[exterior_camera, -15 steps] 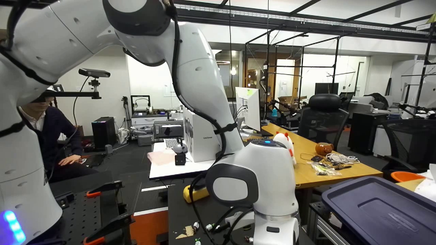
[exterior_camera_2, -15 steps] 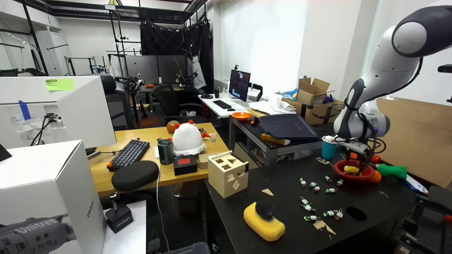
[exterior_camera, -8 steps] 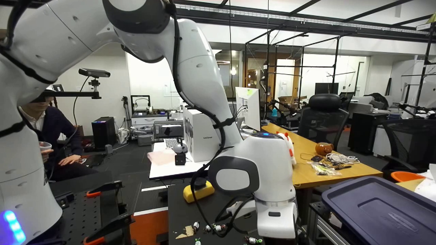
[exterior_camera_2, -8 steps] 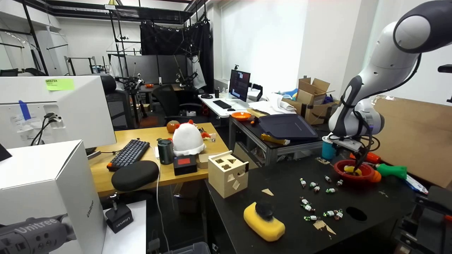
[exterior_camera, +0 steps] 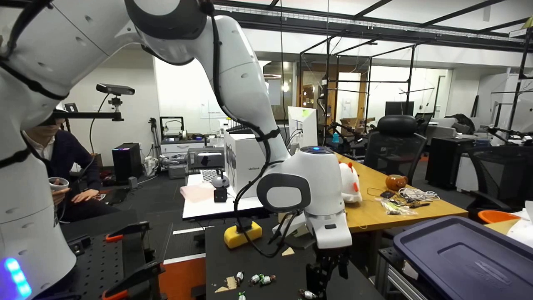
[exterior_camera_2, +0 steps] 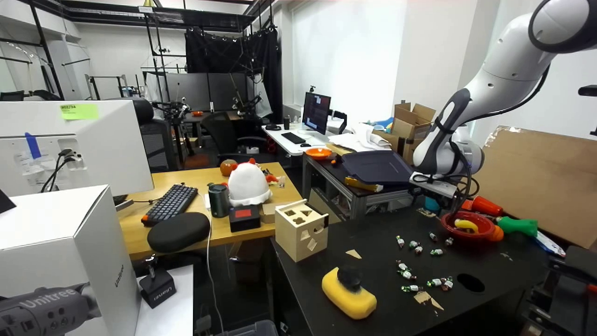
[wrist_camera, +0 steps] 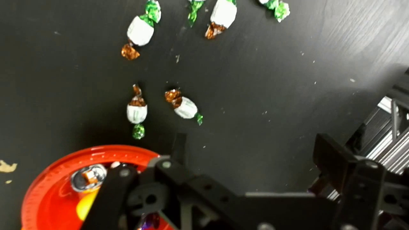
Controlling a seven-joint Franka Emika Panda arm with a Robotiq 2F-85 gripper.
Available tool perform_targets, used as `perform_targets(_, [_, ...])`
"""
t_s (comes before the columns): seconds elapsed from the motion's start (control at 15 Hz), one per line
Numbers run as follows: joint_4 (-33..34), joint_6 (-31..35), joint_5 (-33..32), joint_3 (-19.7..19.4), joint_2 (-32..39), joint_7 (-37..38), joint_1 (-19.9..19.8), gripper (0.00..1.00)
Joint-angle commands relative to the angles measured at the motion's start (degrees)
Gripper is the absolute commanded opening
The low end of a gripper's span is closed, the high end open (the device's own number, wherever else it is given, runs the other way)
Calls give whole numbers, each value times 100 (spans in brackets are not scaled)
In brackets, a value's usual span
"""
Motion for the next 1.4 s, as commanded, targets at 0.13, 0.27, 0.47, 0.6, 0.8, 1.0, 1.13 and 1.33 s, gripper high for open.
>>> perform_targets(0.13, [23,-383,141,550,-46,-435,-384,100])
perform_targets(0.27, [62,-551,203,714,13,-551,-511,100])
perform_targets(0.47, [123,-785,289,879,126,-742,-628,100])
perform_targets(0.6, [200,-969,315,886,255,-747,-601,100])
perform_targets(0.8, [382,-1209,340,889,509,-707,-531,100])
perform_targets(1.0, [574,-1342,362,856,722,-608,-442,100])
perform_targets(1.13, [706,-1437,373,813,848,-526,-375,100])
perform_targets(1.33, [891,-1623,443,744,1007,-353,-323,100])
